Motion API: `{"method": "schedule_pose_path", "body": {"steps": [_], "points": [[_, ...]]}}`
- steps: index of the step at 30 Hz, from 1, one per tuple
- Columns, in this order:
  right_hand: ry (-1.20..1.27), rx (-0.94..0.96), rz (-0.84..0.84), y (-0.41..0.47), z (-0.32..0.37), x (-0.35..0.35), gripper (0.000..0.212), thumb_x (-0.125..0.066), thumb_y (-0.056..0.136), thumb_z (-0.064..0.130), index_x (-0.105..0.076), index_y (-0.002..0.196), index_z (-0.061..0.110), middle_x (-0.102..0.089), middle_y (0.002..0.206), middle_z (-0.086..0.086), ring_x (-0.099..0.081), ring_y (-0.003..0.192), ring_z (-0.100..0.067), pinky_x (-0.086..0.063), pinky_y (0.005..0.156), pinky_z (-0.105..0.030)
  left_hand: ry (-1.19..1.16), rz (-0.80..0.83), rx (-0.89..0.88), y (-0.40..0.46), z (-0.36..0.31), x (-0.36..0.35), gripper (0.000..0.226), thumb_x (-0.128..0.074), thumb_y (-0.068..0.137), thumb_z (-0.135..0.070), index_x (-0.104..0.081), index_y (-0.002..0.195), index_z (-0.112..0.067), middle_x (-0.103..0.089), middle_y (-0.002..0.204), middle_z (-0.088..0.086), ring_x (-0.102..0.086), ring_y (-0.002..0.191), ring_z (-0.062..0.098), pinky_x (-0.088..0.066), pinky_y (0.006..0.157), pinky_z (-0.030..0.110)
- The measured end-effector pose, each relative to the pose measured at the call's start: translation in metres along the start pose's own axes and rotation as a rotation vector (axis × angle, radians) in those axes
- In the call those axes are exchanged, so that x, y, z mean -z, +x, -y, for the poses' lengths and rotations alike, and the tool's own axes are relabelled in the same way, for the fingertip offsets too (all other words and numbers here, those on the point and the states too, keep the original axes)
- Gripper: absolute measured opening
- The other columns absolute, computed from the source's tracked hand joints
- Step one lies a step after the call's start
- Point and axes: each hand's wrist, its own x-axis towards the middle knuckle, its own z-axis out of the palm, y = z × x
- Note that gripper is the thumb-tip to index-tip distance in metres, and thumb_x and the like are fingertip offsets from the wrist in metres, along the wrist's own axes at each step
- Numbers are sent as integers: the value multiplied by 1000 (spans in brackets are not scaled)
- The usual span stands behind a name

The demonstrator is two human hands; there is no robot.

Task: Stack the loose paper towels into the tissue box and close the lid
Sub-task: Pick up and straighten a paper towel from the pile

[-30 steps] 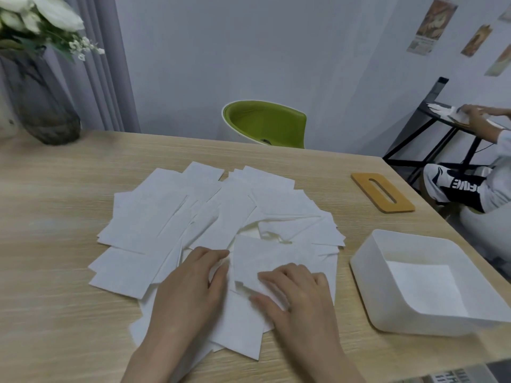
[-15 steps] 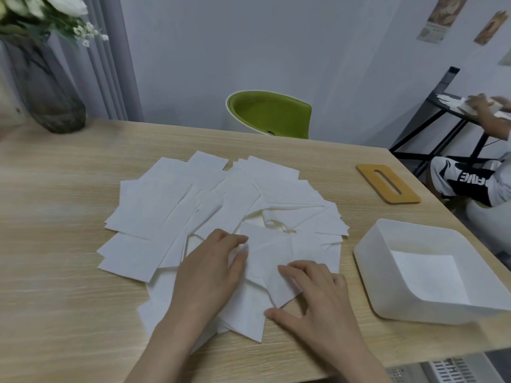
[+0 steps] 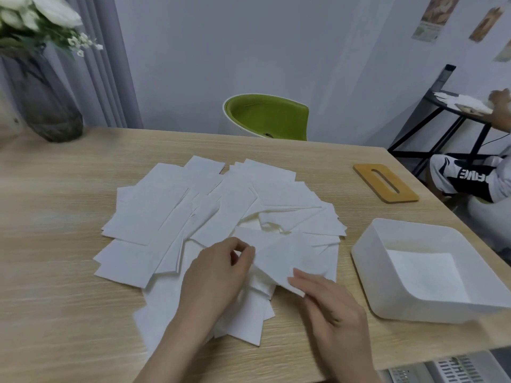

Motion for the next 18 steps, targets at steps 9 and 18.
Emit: {"method": "schedule_pose_path", "body": {"steps": [9, 18], "points": [[220, 212, 76, -1, 0, -3, 24, -58, 82, 5, -76, 96, 11, -70, 115, -2, -67, 104, -15, -54, 79, -33, -607, 224, 307, -16, 4, 10, 20, -64, 92, -27, -69, 109, -19, -74, 92, 7, -70, 58, 27, -52, 40, 30], [24, -17, 276, 16, -9, -3, 30, -68, 87, 14, -70, 113, 30, -54, 134, 15, -51, 123, -4, -44, 100, -32, -552, 28, 285, -17, 22, 12, 19, -59, 91, -8, -74, 91, -20, -73, 70, -2, -69, 68, 14, -52, 58, 34]]}}
